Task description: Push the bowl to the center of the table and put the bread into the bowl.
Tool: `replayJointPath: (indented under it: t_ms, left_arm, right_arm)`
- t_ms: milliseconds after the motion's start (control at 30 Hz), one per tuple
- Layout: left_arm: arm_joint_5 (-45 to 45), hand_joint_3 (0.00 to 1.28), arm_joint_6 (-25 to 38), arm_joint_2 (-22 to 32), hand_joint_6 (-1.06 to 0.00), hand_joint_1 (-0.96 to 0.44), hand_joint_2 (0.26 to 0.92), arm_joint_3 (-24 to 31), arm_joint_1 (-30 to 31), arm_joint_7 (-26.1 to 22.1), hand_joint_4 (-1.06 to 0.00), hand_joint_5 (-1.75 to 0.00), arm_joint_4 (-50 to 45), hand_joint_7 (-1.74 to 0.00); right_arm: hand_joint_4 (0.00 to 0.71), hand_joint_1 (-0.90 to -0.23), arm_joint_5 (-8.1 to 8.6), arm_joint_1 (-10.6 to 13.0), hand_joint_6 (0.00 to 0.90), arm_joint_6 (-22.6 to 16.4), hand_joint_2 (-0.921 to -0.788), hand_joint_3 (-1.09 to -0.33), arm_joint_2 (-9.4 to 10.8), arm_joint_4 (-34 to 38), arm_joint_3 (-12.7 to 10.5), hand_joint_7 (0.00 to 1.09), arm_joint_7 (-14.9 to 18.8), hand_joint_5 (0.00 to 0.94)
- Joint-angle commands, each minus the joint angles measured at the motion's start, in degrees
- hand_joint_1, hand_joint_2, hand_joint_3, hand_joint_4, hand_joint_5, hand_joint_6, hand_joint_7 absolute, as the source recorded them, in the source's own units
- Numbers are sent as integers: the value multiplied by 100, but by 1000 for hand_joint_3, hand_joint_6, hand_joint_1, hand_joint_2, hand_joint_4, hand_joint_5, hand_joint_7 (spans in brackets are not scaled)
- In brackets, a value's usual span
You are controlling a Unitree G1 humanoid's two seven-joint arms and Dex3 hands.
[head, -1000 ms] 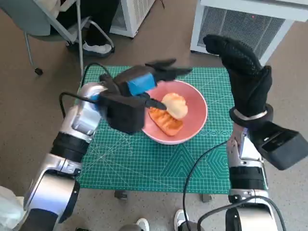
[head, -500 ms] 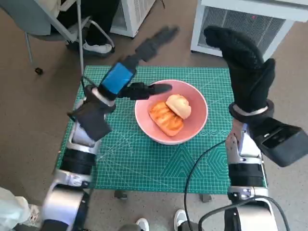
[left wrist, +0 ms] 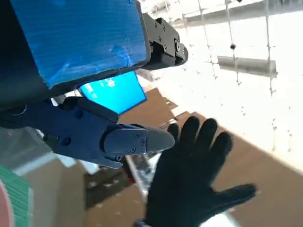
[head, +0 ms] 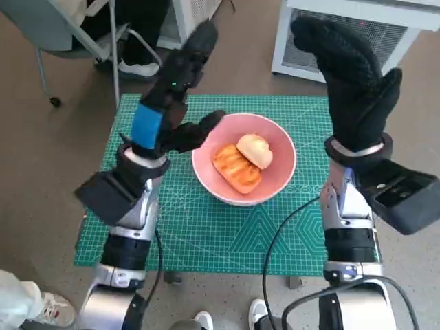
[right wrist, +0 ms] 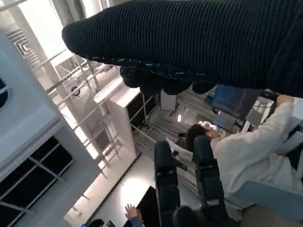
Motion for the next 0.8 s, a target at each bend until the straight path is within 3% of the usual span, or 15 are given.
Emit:
replayJointPath:
  t_ms: [33,800]
  left_arm:
    - [-276,325,286,-15,-339,-606,921,43,145,-136,-244,-21,-400,-87]
    - [-255,306,367,-45,-340,-583,921,5,274,-295,-239,-6,-837,-77]
  right_arm:
    - [266,-573,10,-41,-1,86,-921,-753,55,-14,43,642,47,15]
    - [267,-565,113,-21,-1,177,-921,-730,66,-110,63,641,209,12]
